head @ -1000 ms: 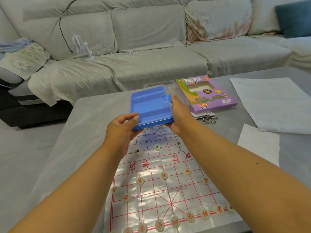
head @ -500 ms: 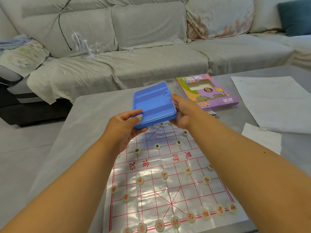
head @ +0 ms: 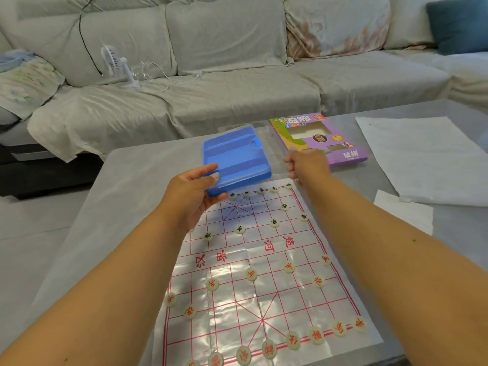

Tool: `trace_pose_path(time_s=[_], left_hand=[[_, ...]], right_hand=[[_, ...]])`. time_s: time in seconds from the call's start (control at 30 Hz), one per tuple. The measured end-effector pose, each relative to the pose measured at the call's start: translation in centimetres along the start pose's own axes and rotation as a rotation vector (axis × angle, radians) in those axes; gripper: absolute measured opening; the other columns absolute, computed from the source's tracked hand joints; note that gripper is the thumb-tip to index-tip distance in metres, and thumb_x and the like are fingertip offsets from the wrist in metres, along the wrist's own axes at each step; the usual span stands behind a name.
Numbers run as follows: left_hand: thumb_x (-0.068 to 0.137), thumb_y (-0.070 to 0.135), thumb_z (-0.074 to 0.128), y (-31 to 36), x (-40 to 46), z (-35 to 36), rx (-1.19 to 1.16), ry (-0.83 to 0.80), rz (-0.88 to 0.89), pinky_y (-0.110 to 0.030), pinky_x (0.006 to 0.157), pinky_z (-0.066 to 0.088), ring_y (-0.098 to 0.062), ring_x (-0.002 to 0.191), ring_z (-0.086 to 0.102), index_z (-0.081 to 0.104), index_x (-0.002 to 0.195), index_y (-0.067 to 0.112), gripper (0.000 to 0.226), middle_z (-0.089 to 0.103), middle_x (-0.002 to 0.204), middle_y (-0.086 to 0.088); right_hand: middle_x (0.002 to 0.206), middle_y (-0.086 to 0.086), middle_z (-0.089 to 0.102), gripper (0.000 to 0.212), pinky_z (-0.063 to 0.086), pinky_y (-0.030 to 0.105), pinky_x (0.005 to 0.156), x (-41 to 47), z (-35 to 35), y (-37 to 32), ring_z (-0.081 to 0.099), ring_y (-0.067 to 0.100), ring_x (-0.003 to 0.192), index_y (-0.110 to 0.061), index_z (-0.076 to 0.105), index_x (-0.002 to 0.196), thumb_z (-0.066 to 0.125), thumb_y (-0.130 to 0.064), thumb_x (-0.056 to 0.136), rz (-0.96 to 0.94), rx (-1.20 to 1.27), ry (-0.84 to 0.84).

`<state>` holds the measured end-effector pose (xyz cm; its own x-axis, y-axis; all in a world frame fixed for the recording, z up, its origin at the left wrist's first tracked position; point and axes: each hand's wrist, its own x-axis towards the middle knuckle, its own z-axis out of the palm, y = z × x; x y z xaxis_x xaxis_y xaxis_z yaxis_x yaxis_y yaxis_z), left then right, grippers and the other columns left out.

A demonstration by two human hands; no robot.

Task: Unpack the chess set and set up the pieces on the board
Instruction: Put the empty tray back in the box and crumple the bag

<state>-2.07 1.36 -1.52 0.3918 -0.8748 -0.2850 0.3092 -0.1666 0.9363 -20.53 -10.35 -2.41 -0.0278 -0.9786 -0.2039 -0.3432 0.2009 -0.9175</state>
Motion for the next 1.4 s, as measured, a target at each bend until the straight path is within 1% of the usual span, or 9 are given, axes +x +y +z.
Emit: trace_pose_path(time_s=[0.07, 0.1, 0.2, 0.27, 0.37, 0.5, 0.87, 1.17, 1.4], left_hand=[[0.089, 0.000, 0.060, -0.1, 0.4, -0.3, -0.024, 0.033, 0.010, -0.027, 0.060, 0.059, -0.031, 0.090, 0.066, 0.066, 0.111, 0.007, 0.024, 0.056, 0.120, -0.017], [0.089, 0.000, 0.060, -0.1, 0.6, -0.4, -0.027, 0.042, 0.010, -0.027, 0.060, 0.059, -0.030, 0.088, 0.067, 0.066, 0.112, 0.007, 0.025, 0.057, 0.119, -0.017], [0.089, 0.001, 0.061, -0.6, 0.9, -0.7, -0.030, 0.055, -0.002, -0.026, 0.059, 0.059, -0.029, 0.086, 0.068, 0.065, 0.114, 0.006, 0.026, 0.058, 0.116, -0.017], [0.089, 0.002, 0.061, -1.1, 1.1, -0.7, -0.022, 0.060, -0.012, -0.026, 0.059, 0.059, -0.030, 0.088, 0.068, 0.065, 0.114, 0.007, 0.026, 0.058, 0.117, -0.017], [0.089, 0.002, 0.062, -1.5, 1.2, -0.6, -0.017, 0.062, -0.015, -0.026, 0.060, 0.059, -0.032, 0.092, 0.068, 0.066, 0.114, 0.009, 0.026, 0.057, 0.118, -0.016], [0.089, 0.003, 0.061, -1.7, 1.5, -0.7, -0.026, 0.055, -0.007, -0.027, 0.063, 0.060, -0.030, 0.089, 0.069, 0.066, 0.114, 0.009, 0.027, 0.058, 0.116, -0.015], [0.090, 0.004, 0.061, -2.5, 2.4, -1.1, -0.032, 0.059, -0.009, -0.026, 0.062, 0.058, -0.030, 0.094, 0.068, 0.067, 0.113, 0.011, 0.025, 0.058, 0.117, -0.013], [0.089, 0.004, 0.062, -2.1, 1.7, -1.6, -0.041, 0.075, -0.013, -0.026, 0.061, 0.058, -0.030, 0.093, 0.068, 0.068, 0.112, 0.010, 0.025, 0.058, 0.115, -0.013], [0.089, 0.003, 0.060, -1.7, 1.8, -2.2, -0.075, 0.061, 0.008, -0.025, 0.061, 0.058, -0.031, 0.092, 0.068, 0.067, 0.113, 0.009, 0.025, 0.059, 0.115, -0.015]], right_hand=[[0.094, 0.011, 0.066, 0.020, 0.040, 0.023, 0.065, 1.5, -2.4, 1.6, 0.061, 0.027, 0.086, -0.006, 0.068, 0.095, 0.050, -0.014, 0.091, -0.164, -0.358, 0.156], [0.092, 0.009, 0.066, 0.018, 0.040, 0.025, 0.064, 1.8, -3.6, 2.4, 0.061, 0.026, 0.083, -0.010, 0.069, 0.091, 0.052, -0.013, 0.088, -0.179, -0.434, 0.189], [0.085, 0.000, 0.068, 0.007, 0.044, 0.026, 0.065, 2.8, -5.2, 4.7, 0.061, 0.019, 0.078, -0.023, 0.067, 0.076, 0.065, -0.021, 0.082, -0.164, -0.525, 0.191], [0.093, -0.002, 0.069, 0.003, 0.049, 0.029, 0.071, 3.2, -5.1, 5.4, 0.062, 0.019, 0.087, -0.028, 0.069, 0.084, 0.068, -0.026, 0.081, -0.214, -0.677, 0.133], [0.108, -0.001, 0.068, 0.021, 0.049, 0.032, 0.080, 3.4, -4.4, 6.1, 0.061, 0.022, 0.098, -0.029, 0.069, 0.104, 0.067, -0.029, 0.083, -0.342, -0.815, 0.137], [0.113, 0.002, 0.067, 0.026, 0.045, 0.029, 0.076, 4.1, -3.4, 6.8, 0.062, 0.024, 0.100, -0.025, 0.068, 0.113, 0.061, -0.033, 0.088, -0.516, -0.955, 0.155], [0.105, 0.000, 0.069, 0.022, 0.041, 0.026, 0.066, 5.2, -3.8, 7.7, 0.063, 0.022, 0.090, -0.026, 0.071, 0.104, 0.051, -0.032, 0.094, -0.581, -0.910, 0.222], [0.094, 0.003, 0.070, 0.026, 0.040, 0.026, 0.062, 5.5, -2.7, 7.2, 0.063, 0.024, 0.084, -0.024, 0.070, 0.099, 0.047, -0.034, 0.095, -0.611, -1.029, 0.163], [0.085, 0.005, 0.071, 0.023, 0.038, 0.025, 0.055, 3.2, -4.1, 6.4, 0.062, 0.024, 0.071, -0.020, 0.067, 0.099, 0.047, -0.030, 0.095, -0.700, -0.877, 0.238]])
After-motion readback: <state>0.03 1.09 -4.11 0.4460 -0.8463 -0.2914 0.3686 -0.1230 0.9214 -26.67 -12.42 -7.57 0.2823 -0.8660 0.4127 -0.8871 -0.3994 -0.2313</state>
